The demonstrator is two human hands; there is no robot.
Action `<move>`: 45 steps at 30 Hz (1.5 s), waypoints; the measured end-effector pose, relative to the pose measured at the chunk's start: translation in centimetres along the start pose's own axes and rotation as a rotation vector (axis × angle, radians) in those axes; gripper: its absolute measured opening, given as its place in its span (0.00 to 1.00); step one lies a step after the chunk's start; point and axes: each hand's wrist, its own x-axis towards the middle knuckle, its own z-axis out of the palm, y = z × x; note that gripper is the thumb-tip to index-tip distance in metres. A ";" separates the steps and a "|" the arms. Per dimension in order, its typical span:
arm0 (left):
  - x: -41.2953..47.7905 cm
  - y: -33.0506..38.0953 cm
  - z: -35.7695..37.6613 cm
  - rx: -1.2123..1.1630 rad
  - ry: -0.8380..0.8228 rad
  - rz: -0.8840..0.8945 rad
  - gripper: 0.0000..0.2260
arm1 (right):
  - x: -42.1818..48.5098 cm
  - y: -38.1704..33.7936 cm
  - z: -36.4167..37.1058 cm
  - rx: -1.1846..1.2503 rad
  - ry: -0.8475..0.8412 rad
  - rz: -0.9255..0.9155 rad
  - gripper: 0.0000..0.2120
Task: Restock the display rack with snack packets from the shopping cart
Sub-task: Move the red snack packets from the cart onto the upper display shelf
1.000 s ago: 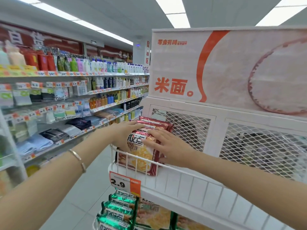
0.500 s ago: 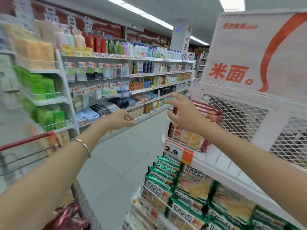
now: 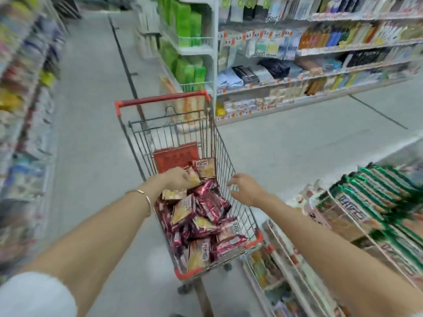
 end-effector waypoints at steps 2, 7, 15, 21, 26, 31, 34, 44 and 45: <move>-0.2 -2.9 1.9 -0.093 -0.028 -0.062 0.05 | 1.2 -0.7 3.0 0.025 -0.104 0.017 0.15; -0.3 -7.3 5.2 -0.295 -0.034 -0.166 0.05 | 5.1 0.7 8.4 0.053 -0.309 0.073 0.15; 3.7 -10.1 7.0 -0.600 0.147 -0.392 0.05 | 14.1 2.1 14.2 0.135 -0.393 0.183 0.11; 6.5 -9.8 9.1 -0.703 0.141 -0.448 0.07 | 20.7 1.2 19.7 0.147 -0.360 0.324 0.33; 7.4 -10.2 10.2 -0.800 0.124 -0.491 0.05 | 22.2 1.6 22.2 -0.039 -0.394 0.261 0.33; 8.7 -10.1 9.0 -0.860 0.140 -0.539 0.10 | 23.0 4.6 18.1 0.209 -0.206 0.192 0.18; 9.9 -9.7 8.4 -0.948 0.160 -0.556 0.11 | 23.2 6.2 13.4 0.801 -0.199 0.393 0.09; 11.3 -5.3 6.8 -1.041 0.192 -0.476 0.29 | 23.0 6.3 9.7 1.557 -0.546 0.376 0.15; 11.2 -5.1 6.6 -1.029 0.238 -0.452 0.29 | 23.2 5.8 9.3 1.448 -0.602 0.346 0.15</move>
